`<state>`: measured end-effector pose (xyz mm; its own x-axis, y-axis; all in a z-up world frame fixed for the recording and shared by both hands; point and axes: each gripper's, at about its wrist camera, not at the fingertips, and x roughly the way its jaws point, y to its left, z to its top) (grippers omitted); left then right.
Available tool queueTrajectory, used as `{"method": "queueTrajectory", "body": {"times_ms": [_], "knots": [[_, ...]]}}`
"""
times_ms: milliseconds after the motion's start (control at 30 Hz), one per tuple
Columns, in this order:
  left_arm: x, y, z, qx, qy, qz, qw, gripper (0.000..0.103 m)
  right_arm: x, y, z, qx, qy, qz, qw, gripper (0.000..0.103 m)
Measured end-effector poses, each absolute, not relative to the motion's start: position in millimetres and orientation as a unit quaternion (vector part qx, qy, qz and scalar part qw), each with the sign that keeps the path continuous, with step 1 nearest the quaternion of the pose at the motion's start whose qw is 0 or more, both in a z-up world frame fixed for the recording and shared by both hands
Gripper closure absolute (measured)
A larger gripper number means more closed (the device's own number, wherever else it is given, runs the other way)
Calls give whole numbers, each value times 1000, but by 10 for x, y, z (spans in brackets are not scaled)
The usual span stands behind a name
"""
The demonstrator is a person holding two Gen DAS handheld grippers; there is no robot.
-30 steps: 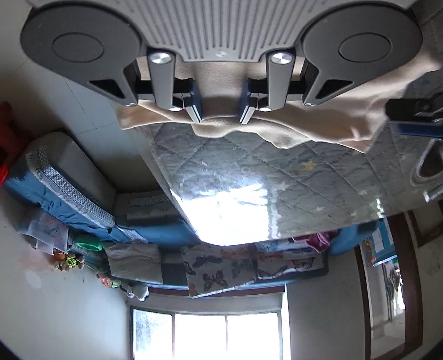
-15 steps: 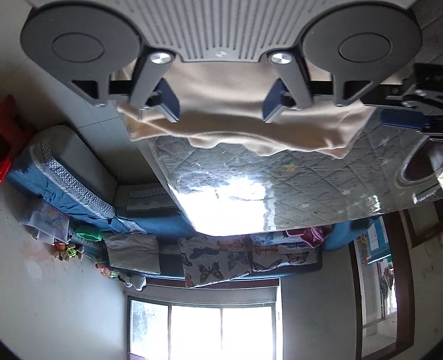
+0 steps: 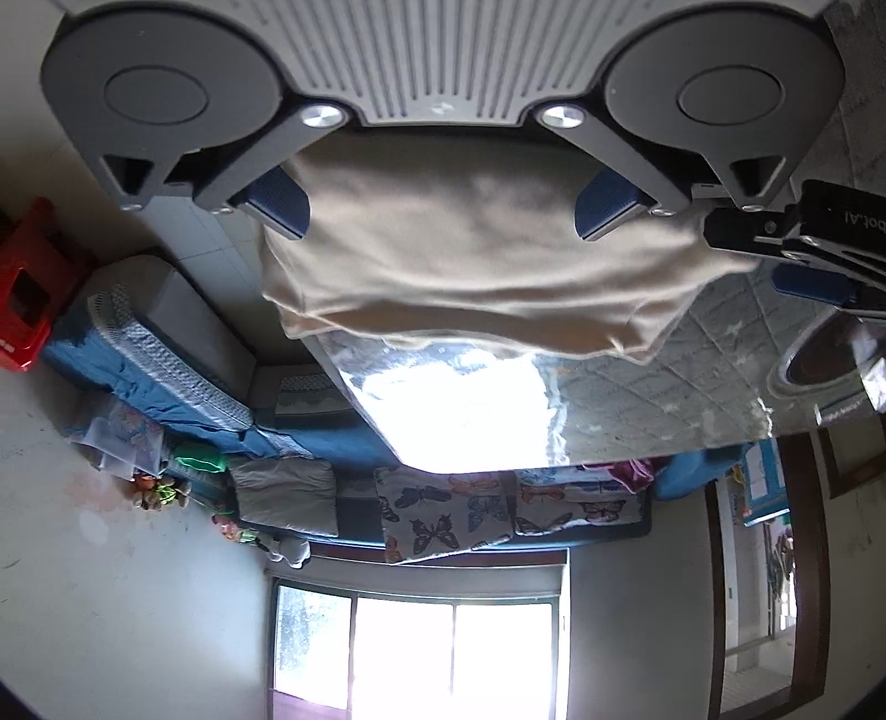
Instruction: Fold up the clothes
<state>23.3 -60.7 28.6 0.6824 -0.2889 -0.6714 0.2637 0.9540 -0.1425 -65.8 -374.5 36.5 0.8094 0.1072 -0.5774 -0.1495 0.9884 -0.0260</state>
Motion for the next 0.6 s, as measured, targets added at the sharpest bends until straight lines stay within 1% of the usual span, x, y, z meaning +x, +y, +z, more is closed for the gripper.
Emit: {"method": "queueTrajectory", "body": {"times_ms": [167, 367, 600], "knots": [[93, -591, 258, -10, 368, -157, 916, 13, -791, -3748, 333, -30, 303, 54, 951, 0], [-32, -622, 238, -4, 370, -164, 914, 12, -941, -3764, 295, -19, 305, 41, 951, 0], [-133, -625, 192, -1, 373, -166, 913, 11, -1040, -3716, 306, -38, 296, 30, 954, 0]]}}
